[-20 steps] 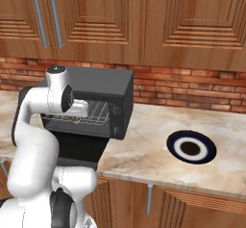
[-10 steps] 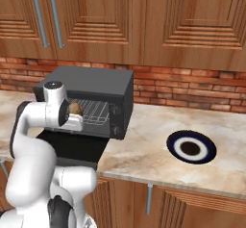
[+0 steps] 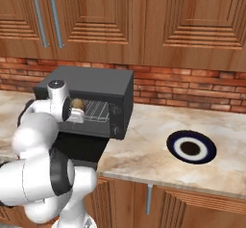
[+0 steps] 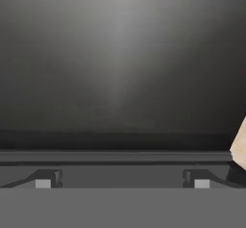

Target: Open the toaster oven door. Place the bread on the top rack in the toaster oven and place the chicken drumstick on the bottom rack.

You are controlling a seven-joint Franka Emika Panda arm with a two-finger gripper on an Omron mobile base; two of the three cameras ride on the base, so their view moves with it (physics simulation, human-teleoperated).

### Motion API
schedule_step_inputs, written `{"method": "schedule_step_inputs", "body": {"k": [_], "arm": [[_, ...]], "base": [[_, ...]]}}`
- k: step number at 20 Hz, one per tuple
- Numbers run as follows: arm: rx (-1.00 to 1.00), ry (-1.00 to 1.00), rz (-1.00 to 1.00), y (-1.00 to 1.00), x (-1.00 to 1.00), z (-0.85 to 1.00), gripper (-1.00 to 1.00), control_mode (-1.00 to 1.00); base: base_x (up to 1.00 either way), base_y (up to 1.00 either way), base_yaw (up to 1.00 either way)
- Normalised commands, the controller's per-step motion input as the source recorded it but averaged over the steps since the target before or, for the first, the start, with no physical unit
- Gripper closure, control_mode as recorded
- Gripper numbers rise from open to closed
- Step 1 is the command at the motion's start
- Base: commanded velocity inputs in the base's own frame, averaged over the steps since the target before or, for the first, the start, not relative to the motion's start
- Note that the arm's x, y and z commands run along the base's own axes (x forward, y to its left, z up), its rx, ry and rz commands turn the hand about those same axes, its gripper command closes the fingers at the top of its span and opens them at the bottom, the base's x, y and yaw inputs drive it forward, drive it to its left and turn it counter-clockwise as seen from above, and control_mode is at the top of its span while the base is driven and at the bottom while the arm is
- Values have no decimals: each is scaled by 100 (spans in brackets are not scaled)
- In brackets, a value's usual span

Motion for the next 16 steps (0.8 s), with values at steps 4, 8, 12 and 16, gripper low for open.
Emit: {"method": "schedule_step_inputs", "body": {"k": [4, 8, 12, 16], "arm": [[0, -6, -1, 4, 52, -2, -100, -100], [0, -9, 0, -7, 36, 0, -100, -100], [0, 0, 0, -25, -39, -15, -100, -100], [0, 0, 0, -3, -45, -30, -100, -100]], "base": [[0, 0, 0], [0, 0, 0], [0, 0, 0], [0, 0, 0]]}}
